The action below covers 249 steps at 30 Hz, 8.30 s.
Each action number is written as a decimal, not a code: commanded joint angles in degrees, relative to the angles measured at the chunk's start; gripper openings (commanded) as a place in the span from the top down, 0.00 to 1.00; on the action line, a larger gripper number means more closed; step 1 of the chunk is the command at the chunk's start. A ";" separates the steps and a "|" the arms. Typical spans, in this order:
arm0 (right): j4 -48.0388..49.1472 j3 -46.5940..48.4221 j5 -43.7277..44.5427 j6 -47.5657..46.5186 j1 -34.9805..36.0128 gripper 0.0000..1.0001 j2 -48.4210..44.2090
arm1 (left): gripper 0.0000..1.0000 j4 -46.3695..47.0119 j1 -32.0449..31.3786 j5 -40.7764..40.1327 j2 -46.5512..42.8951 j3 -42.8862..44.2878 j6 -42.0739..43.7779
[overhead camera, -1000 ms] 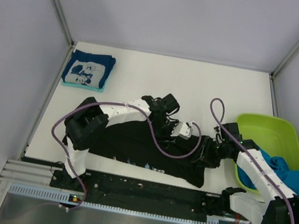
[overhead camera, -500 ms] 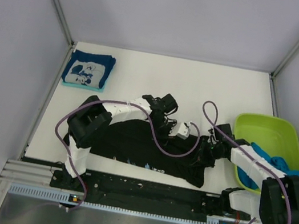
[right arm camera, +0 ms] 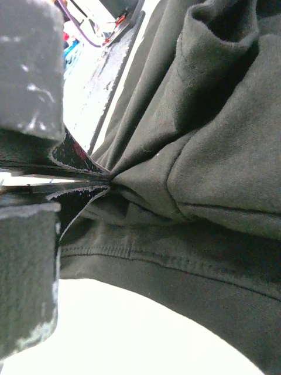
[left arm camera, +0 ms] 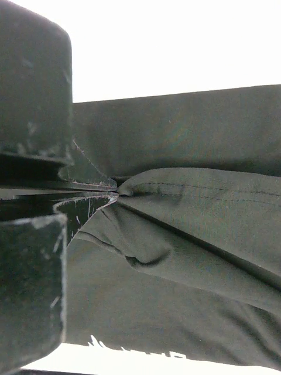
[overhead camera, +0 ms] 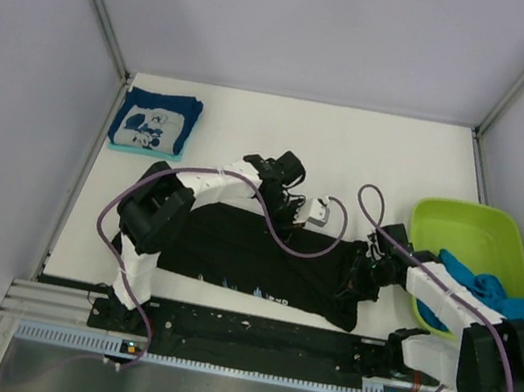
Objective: Fold and stack the t-shirts
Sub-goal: Fold the other side of the tshirt into a rectangle, then rotate the tshirt 75 degree, then grab the bottom of the folded rectangular tshirt with both arms, then fold the folded rectangular tshirt in 1/3 of the way
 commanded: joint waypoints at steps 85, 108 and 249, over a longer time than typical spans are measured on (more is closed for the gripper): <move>-5.87 14.00 20.30 -3.28 2.60 0.67 -9.00 | 0.48 7.63 -4.35 -16.54 -14.09 -5.05 -13.93; -0.17 26.58 27.43 -16.29 -3.73 1.00 27.81 | 0.43 3.86 32.74 -35.38 -33.34 -26.84 -12.28; 23.28 3.73 5.91 -67.36 28.90 1.00 -13.93 | 1.00 -1.42 2.59 -17.17 -32.67 -19.67 -8.40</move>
